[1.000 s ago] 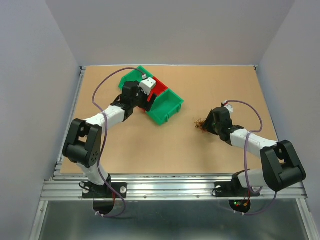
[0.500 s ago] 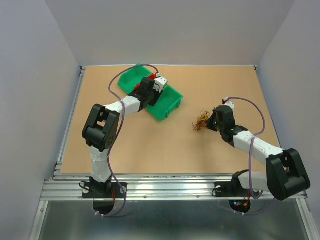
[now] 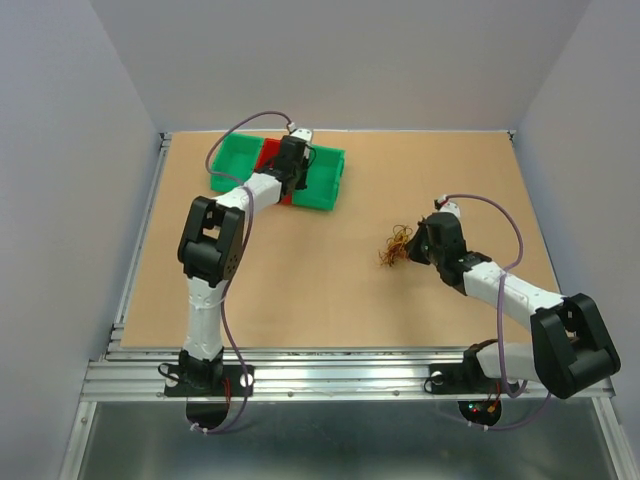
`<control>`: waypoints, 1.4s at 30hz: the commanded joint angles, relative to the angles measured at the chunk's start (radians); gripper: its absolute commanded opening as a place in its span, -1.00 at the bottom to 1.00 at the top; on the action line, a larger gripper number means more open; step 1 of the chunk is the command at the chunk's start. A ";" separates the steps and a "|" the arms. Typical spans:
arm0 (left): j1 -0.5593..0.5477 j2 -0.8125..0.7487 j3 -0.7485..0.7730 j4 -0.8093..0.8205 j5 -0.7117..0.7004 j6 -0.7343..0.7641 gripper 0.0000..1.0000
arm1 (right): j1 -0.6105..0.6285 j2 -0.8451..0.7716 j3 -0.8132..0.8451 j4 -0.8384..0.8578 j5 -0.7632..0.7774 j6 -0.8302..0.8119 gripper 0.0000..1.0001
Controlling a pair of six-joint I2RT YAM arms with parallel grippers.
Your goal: Untangle the cables
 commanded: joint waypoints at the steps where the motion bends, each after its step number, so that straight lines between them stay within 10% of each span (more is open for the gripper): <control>1: 0.176 -0.032 0.028 -0.026 -0.104 -0.121 -1.00 | 0.015 -0.016 0.011 0.077 -0.014 -0.016 -0.99; 5: 0.274 -0.018 0.031 -0.023 -0.016 -0.172 -1.00 | 0.021 -0.025 -0.001 0.097 -0.032 -0.026 -0.99; 10: 0.259 -0.075 -0.033 0.032 -0.008 -0.123 0.22 | 0.040 -0.028 -0.015 0.143 -0.138 -0.075 -0.99; 18: 0.152 -0.329 -0.262 0.162 -0.062 -0.009 0.98 | 0.096 -0.030 -0.050 0.308 -0.391 -0.096 -0.97; 22: 0.065 -0.457 -0.372 0.227 -0.009 0.083 0.98 | 0.122 -0.027 -0.068 0.390 -0.431 -0.087 -0.97; 27: -0.003 -0.604 -0.546 0.296 0.425 0.219 0.98 | 0.153 -0.034 -0.084 0.454 -0.451 -0.084 -0.98; 42: -0.198 -0.728 -0.708 0.300 0.636 0.402 0.92 | 0.221 -0.054 -0.095 0.462 -0.396 -0.079 -0.98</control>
